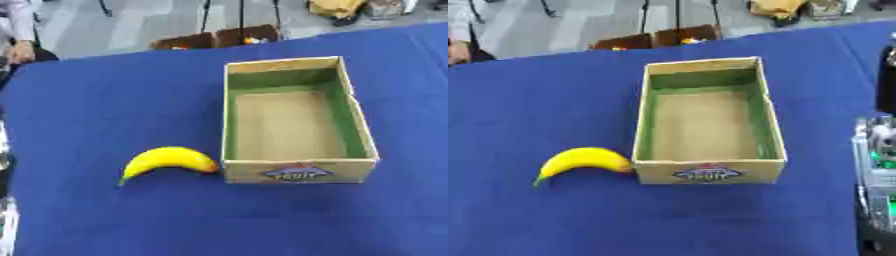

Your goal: Pick up objects on the table and place them in the box.

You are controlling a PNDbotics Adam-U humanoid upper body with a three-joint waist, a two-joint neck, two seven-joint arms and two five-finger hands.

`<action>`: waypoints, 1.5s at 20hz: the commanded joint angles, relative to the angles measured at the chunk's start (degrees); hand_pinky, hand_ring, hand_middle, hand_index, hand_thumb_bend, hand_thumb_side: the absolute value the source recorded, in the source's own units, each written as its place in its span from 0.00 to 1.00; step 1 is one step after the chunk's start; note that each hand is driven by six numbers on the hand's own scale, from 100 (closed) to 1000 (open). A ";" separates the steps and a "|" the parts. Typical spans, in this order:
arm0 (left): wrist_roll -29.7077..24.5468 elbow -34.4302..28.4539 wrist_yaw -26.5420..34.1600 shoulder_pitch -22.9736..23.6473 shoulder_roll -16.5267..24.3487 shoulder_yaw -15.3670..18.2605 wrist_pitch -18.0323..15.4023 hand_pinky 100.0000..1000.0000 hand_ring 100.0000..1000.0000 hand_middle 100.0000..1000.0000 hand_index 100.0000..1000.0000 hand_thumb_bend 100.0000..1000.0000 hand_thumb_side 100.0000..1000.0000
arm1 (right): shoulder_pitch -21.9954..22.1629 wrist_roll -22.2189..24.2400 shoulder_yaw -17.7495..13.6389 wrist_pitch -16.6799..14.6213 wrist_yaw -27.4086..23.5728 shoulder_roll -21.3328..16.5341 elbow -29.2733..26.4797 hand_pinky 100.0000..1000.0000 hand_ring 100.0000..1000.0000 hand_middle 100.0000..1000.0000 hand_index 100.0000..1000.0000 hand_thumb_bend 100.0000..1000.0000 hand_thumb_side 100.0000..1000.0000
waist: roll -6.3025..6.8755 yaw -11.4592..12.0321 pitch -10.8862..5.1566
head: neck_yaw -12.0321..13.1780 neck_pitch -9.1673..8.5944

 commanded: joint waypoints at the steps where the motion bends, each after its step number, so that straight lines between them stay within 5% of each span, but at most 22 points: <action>1: 0.36 -1.12 0.15 -0.37 0.41 -0.07 -0.09 0.64 0.69 0.75 0.88 0.00 0.88 | -0.85 0.06 0.01 -0.05 -0.51 -0.28 -0.83 0.73 0.85 0.61 0.88 0.00 0.93 | -0.18 0.01 -0.92 | -0.56 -0.61; 7: -0.15 -1.12 -0.26 -0.32 2.14 -0.06 0.69 0.64 0.71 0.77 0.89 0.00 0.82 | -0.76 0.09 0.04 0.02 -0.52 -0.20 -0.83 0.73 0.85 0.61 0.88 0.00 0.93 | -0.24 0.03 -1.11 | -0.97 -0.60; 13: -4.60 -1.12 -4.39 0.05 8.97 -2.07 4.76 0.65 0.72 0.81 0.96 0.00 0.77 | -0.51 0.22 0.17 0.09 -0.62 -0.01 -0.83 0.73 0.85 0.61 0.88 0.00 0.93 | -0.19 -0.09 -1.55 | -0.67 -0.33; 26: -15.76 -0.90 -6.21 -0.72 21.42 -13.17 15.22 0.72 0.82 0.91 1.00 0.00 0.82 | -0.30 0.70 0.58 -0.03 -0.90 0.49 -0.83 0.73 0.85 0.61 0.88 0.00 0.93 | -0.08 -0.94 -2.42 | 0.02 -0.25; 30: -19.37 0.44 -7.18 -1.33 23.77 -15.03 16.33 0.75 0.85 0.94 1.00 0.13 0.88 | -0.22 0.80 0.65 -0.04 -0.95 0.60 -0.83 0.73 0.85 0.61 0.88 0.00 0.92 | -0.06 -1.10 -2.63 | 0.11 -0.33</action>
